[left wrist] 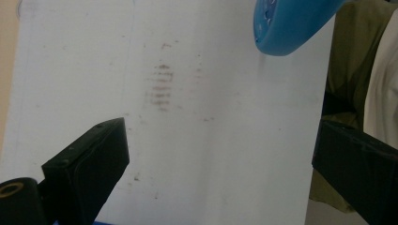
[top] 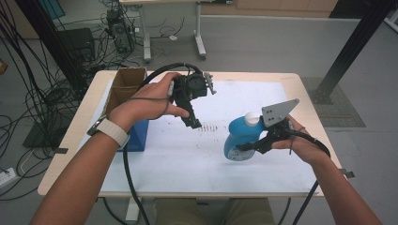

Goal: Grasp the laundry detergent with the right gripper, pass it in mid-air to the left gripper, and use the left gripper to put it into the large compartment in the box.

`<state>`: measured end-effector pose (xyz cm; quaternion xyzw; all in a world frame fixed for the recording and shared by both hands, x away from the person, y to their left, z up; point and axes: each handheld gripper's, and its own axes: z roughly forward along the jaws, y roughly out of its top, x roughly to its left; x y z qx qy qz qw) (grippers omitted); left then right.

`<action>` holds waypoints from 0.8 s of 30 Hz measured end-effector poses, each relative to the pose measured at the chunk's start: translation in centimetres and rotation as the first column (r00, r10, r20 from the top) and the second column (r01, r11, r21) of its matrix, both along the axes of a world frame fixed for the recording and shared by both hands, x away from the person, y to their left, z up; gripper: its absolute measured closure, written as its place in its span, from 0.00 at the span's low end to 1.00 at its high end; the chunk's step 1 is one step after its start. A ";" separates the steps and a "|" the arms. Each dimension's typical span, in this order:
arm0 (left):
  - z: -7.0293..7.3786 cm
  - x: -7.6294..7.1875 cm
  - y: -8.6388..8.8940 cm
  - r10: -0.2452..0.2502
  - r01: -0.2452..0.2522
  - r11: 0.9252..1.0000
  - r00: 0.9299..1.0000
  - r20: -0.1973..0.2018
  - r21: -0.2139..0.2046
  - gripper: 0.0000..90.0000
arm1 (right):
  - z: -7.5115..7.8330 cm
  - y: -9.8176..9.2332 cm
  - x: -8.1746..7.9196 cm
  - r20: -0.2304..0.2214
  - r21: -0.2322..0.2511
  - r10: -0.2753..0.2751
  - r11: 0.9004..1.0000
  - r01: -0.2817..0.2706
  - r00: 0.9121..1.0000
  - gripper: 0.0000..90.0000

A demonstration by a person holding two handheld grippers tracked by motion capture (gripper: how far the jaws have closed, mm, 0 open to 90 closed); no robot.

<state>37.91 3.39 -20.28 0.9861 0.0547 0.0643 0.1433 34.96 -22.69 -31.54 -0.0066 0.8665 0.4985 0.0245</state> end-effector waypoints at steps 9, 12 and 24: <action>0.8 -0.5 -0.4 0.003 -0.003 1.000 1.000 -0.009 -0.004 0.05 | 0.2 0.4 0.5 -0.008 -0.006 -0.007 1.000 0.007 1.000 0.48; 1.1 -0.6 -0.7 0.000 0.000 1.000 1.000 -0.009 -0.004 0.05 | 0.2 0.6 0.7 -0.011 -0.011 -0.008 1.000 0.008 1.000 0.48; 1.7 -0.9 -1.6 -0.010 0.010 1.000 1.000 -0.016 -0.005 0.05 | 0.3 1.5 1.3 -0.022 -0.019 0.006 1.000 -0.006 1.000 0.48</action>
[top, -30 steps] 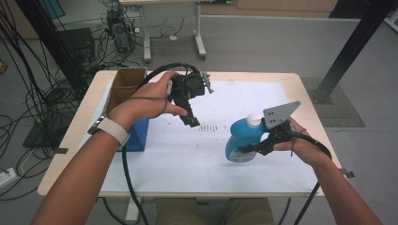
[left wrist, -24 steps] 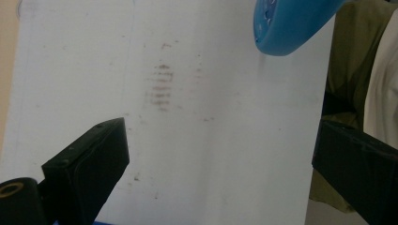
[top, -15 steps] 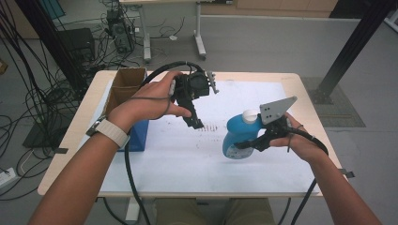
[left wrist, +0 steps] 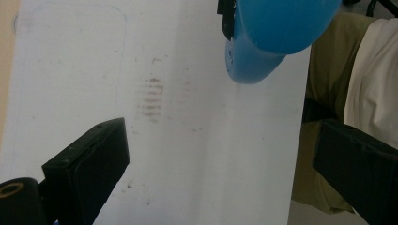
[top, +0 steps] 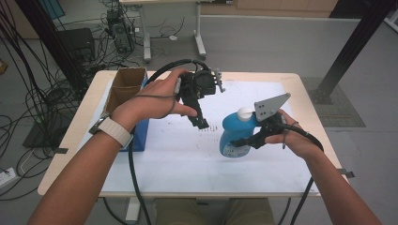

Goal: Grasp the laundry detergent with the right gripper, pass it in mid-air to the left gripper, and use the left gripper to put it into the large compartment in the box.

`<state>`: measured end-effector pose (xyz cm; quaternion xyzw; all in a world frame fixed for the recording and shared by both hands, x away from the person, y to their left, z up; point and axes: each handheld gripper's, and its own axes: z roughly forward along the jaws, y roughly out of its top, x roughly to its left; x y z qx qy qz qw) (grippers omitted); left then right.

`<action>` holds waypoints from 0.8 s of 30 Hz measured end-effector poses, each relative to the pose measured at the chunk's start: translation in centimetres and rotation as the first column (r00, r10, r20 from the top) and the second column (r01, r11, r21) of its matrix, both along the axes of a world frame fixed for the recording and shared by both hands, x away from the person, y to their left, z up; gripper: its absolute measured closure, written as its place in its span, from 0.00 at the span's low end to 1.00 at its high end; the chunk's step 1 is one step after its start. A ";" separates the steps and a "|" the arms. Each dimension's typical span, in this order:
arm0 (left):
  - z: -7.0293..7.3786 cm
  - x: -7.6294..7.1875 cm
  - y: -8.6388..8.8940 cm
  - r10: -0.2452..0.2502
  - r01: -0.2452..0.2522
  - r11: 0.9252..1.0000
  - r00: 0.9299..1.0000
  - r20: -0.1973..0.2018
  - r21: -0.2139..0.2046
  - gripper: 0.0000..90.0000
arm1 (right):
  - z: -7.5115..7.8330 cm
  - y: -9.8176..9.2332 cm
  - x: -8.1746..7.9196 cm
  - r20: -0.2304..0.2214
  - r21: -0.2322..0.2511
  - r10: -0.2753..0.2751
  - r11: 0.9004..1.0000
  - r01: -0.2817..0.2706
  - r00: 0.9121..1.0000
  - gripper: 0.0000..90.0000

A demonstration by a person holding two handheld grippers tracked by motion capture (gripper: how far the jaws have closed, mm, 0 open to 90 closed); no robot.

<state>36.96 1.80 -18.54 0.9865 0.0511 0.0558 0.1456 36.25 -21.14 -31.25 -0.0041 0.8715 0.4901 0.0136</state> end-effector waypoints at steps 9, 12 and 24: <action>0.4 -0.1 -0.2 -0.006 0.006 1.000 1.000 -0.009 -0.008 0.05 | 0.2 0.8 0.2 -0.004 -0.008 0.013 1.000 -0.013 1.000 0.48; 0.4 -0.2 -0.4 -0.013 0.012 1.000 1.000 -0.014 -0.009 0.05 | 0.2 1.1 0.3 -0.003 -0.012 0.016 1.000 -0.016 1.000 0.48; 0.8 -0.6 -1.0 -0.026 0.026 1.000 0.999 -0.024 -0.010 0.05 | 0.2 1.9 0.8 -0.011 -0.022 0.015 1.000 -0.015 1.000 0.48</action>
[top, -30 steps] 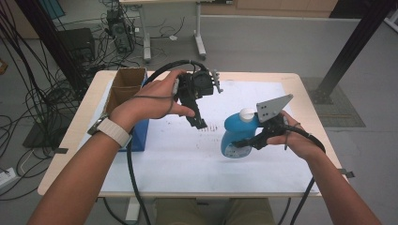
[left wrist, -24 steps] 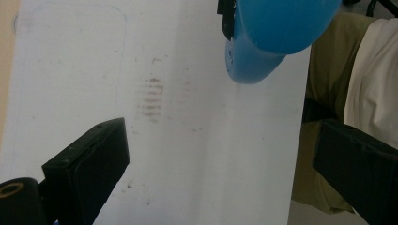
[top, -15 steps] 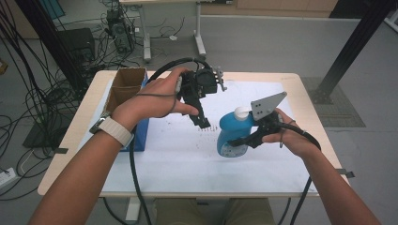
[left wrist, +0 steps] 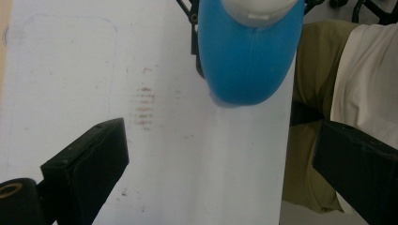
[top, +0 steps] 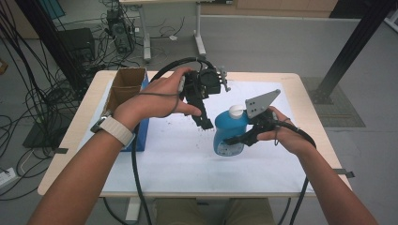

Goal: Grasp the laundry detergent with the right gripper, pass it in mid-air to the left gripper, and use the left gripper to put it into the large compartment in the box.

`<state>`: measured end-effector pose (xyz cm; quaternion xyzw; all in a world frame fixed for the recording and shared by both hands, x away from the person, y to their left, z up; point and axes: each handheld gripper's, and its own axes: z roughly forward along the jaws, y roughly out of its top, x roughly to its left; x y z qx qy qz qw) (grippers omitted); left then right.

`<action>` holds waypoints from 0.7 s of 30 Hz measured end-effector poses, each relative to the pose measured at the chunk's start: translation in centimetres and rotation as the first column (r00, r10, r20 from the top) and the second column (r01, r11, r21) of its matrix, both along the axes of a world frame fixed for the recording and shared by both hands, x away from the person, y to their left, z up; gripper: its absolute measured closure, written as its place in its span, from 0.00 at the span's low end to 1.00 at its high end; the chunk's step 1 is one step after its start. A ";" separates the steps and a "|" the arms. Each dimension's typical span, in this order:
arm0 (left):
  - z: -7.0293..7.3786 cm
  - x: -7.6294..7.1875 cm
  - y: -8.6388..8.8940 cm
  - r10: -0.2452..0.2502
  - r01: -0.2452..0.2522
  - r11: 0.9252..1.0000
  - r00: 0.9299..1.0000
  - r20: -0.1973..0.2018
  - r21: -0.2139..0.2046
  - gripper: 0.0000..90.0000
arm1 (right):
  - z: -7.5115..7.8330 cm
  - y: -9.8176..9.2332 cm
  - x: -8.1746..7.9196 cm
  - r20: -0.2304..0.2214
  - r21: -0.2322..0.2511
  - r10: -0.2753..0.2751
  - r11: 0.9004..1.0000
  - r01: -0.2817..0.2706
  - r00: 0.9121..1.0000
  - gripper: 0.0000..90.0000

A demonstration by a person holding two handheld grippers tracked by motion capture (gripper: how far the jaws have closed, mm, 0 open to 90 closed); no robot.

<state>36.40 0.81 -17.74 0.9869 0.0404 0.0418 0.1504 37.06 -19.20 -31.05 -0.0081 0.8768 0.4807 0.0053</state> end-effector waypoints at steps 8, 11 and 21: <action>0.2 -0.1 -0.7 -0.010 0.010 1.000 1.000 -0.002 -0.003 0.05 | -0.2 0.4 0.3 -0.007 -0.007 0.002 1.000 -0.002 1.000 0.48; 0.2 -0.2 -1.0 -0.013 0.013 1.000 1.000 -0.004 -0.001 0.05 | -0.2 0.5 0.4 -0.009 -0.004 0.003 1.000 -0.003 1.000 0.48; 0.3 -0.1 -1.7 -0.018 0.018 1.000 1.000 -0.003 0.002 0.05 | 0.0 0.9 0.5 -0.005 -0.003 0.006 1.000 -0.006 1.000 0.48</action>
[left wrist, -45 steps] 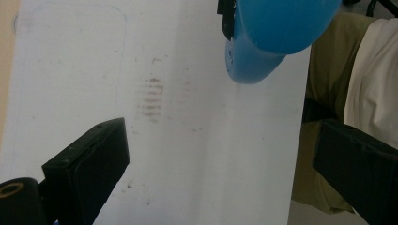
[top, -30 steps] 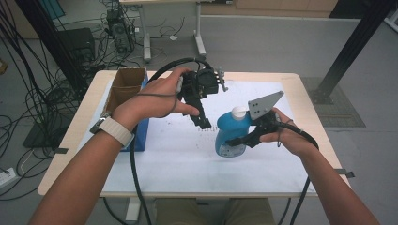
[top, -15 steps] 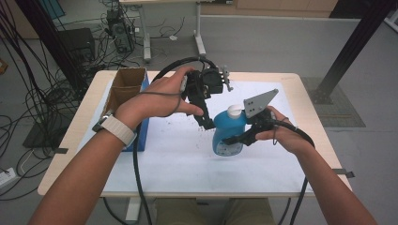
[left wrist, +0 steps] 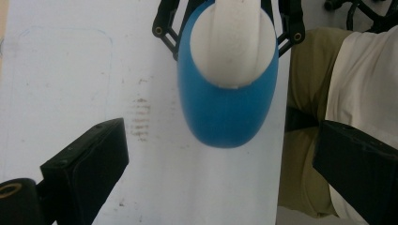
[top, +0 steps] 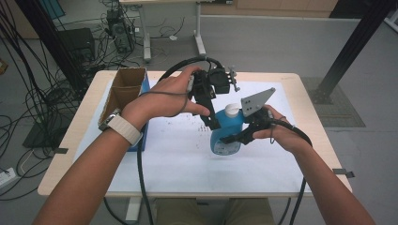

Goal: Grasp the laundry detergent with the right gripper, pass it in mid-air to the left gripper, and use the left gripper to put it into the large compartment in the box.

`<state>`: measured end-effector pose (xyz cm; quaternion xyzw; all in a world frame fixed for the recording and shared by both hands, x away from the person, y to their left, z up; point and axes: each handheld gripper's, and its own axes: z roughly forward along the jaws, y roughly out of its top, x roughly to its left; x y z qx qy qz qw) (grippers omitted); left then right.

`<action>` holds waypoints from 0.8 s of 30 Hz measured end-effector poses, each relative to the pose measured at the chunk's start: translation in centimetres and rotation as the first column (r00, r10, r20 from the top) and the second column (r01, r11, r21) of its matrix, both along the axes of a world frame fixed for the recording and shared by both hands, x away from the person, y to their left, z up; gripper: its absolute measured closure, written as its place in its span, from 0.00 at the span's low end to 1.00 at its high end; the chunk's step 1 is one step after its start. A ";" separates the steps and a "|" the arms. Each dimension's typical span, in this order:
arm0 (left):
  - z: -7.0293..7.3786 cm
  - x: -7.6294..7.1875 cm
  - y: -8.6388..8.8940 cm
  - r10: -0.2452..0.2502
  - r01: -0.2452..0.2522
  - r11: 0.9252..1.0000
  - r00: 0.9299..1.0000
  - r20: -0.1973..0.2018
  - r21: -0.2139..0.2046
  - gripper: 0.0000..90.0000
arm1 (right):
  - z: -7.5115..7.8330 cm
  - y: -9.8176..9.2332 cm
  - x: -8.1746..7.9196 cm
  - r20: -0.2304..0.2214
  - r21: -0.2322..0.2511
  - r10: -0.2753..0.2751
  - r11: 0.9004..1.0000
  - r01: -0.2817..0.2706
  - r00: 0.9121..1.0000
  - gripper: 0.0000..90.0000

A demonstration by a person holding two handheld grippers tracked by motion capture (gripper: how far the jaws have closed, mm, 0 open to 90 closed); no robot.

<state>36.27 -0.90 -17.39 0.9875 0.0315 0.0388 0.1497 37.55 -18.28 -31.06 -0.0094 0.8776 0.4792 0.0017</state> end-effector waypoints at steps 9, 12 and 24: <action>-0.1 0.0 -0.4 -0.003 0.003 1.000 1.000 -0.003 -0.014 0.05 | 0.1 0.6 0.0 0.003 -0.009 0.007 1.000 -0.007 1.000 0.48; -0.2 0.0 -0.5 -0.005 0.005 1.000 1.000 -0.007 -0.021 0.05 | 0.1 0.8 0.1 -0.001 -0.009 0.007 1.000 -0.007 1.000 0.48; -0.6 0.0 -1.0 -0.013 0.013 1.000 1.000 -0.011 -0.012 0.05 | 0.1 1.1 0.0 0.000 -0.007 0.017 1.000 -0.017 1.000 0.48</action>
